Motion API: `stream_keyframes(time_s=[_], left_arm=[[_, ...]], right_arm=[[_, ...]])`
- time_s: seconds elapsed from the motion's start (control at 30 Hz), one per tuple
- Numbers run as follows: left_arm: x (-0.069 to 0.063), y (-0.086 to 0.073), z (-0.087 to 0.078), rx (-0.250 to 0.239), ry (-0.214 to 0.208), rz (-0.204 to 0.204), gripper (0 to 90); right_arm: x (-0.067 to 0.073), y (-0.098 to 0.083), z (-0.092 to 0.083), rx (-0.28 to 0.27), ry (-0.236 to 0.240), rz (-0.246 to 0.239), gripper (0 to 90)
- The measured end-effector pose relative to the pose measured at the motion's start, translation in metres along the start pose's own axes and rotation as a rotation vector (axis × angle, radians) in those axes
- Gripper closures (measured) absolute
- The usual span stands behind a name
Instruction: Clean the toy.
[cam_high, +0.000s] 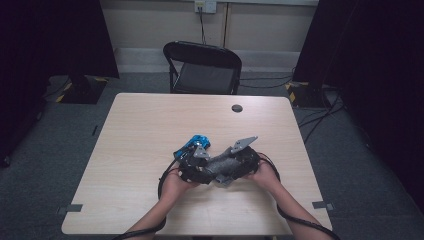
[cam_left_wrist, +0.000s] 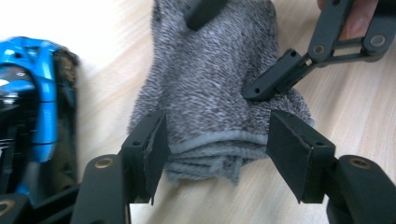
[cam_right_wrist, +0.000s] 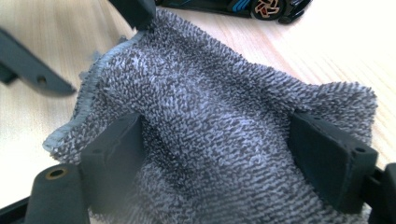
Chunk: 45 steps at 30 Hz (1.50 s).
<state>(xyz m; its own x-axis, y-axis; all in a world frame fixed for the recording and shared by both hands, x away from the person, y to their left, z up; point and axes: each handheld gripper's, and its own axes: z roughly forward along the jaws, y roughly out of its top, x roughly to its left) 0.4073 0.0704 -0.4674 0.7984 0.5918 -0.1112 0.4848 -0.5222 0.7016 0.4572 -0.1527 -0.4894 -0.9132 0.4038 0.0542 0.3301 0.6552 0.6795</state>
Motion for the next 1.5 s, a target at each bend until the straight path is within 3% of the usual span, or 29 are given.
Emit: stream_keyframes(time_s=[0.17,0.3,0.43,0.53,0.6,0.7,0.8,0.87,0.97,1.2,1.3,1.4,1.5], left_arm=[[0.006,-0.001,-0.009,-0.005,0.016,-0.007,37.1],[0.004,-0.002,-0.016,-0.023,0.013,-0.014,37.1],[-0.011,0.004,-0.018,-0.052,-0.015,0.012,38.4],[-0.029,0.007,-0.013,-0.058,-0.053,0.037,38.2],[-0.039,0.008,-0.008,-0.052,-0.093,0.035,39.1],[-0.05,0.008,0.002,-0.022,-0.114,0.069,40.2],[-0.052,0.007,0.01,-0.006,-0.132,0.051,41.8],[-0.053,0.005,0.017,0.014,-0.121,0.052,42.1],[-0.05,0.001,0.025,0.027,-0.087,0.047,41.9],[-0.039,0.003,0.03,0.021,-0.039,0.008,42.3],[-0.035,0.002,0.028,0.017,-0.032,0.001,42.3],[-0.034,0.002,0.028,0.029,-0.021,0.007,42.5],[-0.031,0.002,0.028,0.032,-0.02,0.005,43.3]], right_arm=[[0.001,0.004,-0.004,0.009,-0.019,0.006,18.8],[-0.002,0.006,-0.012,-0.016,-0.026,0.013,19.0],[-0.01,0.011,-0.022,-0.048,-0.026,0.041,22.5],[-0.013,0.014,-0.023,-0.041,-0.016,0.052,23.8],[-0.015,0.015,-0.02,-0.026,-0.037,0.053,24.0],[-0.018,0.014,-0.017,-0.027,-0.031,0.068,29.2],[-0.02,0.015,-0.014,-0.019,-0.031,0.093,35.5],[-0.022,0.016,-0.013,-0.017,-0.034,0.108,44.3],[-0.023,0.017,-0.011,-0.006,-0.042,0.109,49.7],[-0.022,0.013,-0.012,-0.003,-0.033,0.127,46.5],[-0.027,0.013,-0.021,-0.052,-0.04,0.146,47.2],[-0.033,0.015,-0.028,-0.064,-0.069,0.164,51.1],[-0.037,0.014,-0.028,-0.038,-0.101,0.168,55.0]])
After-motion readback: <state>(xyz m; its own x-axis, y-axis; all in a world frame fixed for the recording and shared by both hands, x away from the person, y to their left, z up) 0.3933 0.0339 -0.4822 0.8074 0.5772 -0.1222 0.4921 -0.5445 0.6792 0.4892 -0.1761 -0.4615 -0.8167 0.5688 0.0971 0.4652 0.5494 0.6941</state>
